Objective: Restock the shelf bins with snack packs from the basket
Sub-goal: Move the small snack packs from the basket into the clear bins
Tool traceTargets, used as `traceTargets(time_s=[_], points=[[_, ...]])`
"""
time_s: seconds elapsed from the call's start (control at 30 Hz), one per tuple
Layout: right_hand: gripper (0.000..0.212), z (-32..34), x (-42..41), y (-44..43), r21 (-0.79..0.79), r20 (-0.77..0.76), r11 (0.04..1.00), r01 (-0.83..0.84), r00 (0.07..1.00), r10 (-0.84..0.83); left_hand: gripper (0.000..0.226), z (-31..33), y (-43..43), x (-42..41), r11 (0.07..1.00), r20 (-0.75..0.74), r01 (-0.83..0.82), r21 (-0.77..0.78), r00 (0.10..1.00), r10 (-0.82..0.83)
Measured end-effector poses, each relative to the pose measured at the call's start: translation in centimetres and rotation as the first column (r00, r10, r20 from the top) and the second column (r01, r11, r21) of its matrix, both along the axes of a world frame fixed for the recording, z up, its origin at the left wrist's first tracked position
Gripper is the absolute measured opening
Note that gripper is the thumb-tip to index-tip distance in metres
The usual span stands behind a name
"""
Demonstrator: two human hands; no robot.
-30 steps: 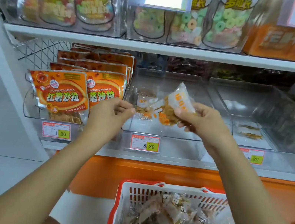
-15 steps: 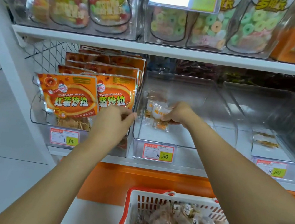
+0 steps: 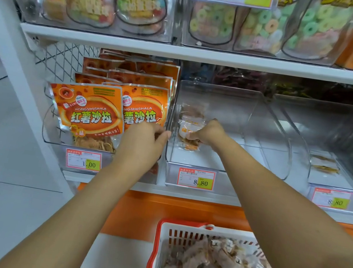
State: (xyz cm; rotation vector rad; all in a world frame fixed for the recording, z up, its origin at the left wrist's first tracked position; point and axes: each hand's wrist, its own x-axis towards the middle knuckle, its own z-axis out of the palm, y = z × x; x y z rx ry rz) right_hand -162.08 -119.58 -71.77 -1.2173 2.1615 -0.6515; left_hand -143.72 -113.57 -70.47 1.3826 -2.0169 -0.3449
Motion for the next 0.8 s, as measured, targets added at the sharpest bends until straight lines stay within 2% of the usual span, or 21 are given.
traceTargets(time_s=[0.13, 0.27, 0.37, 0.4, 0.5, 0.6, 0.7, 0.8], points=[[0.024, 0.9, -0.3, 1.2, 0.058, -0.02, 0.994, -0.095, 0.995, 0.097, 0.03, 0.0, 0.4, -0.3, 1.0, 0.026, -0.02, -0.023, 0.999, 0.021], [0.013, 1.4, -0.6, 2.3, -0.001, 0.194, 0.998, -0.068, 0.979, 0.067, 0.03, -0.1, 0.7, -0.4, 0.999, 0.044, -0.022, -0.03, 0.999, 0.023], [0.04, 2.7, -0.6, 3.8, -0.042, 0.184, 0.997, -0.067, 0.98, 0.073, 0.031, -0.2, 1.2, -0.5, 0.996, 0.053, -0.03, -0.08, 0.998, 0.034], [0.041, 3.3, -0.5, 4.6, -0.07, 0.146, 0.995, -0.076, 0.986, 0.085, 0.031, -0.3, 1.5, -0.6, 0.995, 0.048, -0.044, -0.093, 0.998, 0.049], [0.024, 5.0, -0.7, 7.5, -0.214, -0.003, 0.969, -0.12, 0.992, 0.123, 0.033, -0.8, 2.6, -1.1, 0.985, 0.069, -0.114, -0.133, 0.99, 0.124], [0.039, 4.9, -1.2, 12.0, -0.323, -0.092, 0.929, -0.182, 0.983, 0.16, 0.037, -1.1, 4.9, -2.1, 0.969, 0.152, -0.15, -0.199, 0.972, 0.181], [0.045, 2.8, -2.0, 17.0, -0.232, -0.14, 0.936, -0.265, 0.961, 0.237, 0.038, -1.4, 7.8, -3.1, 0.97, 0.163, -0.09, -0.225, 0.978, 0.129], [0.042, -1.3, -3.7, 20.2, -0.086, -0.177, 0.962, -0.258, 0.955, 0.24, 0.032, -2.4, 10.1, -4.4, 0.977, 0.194, 0.063, -0.204, 0.981, -0.023]])
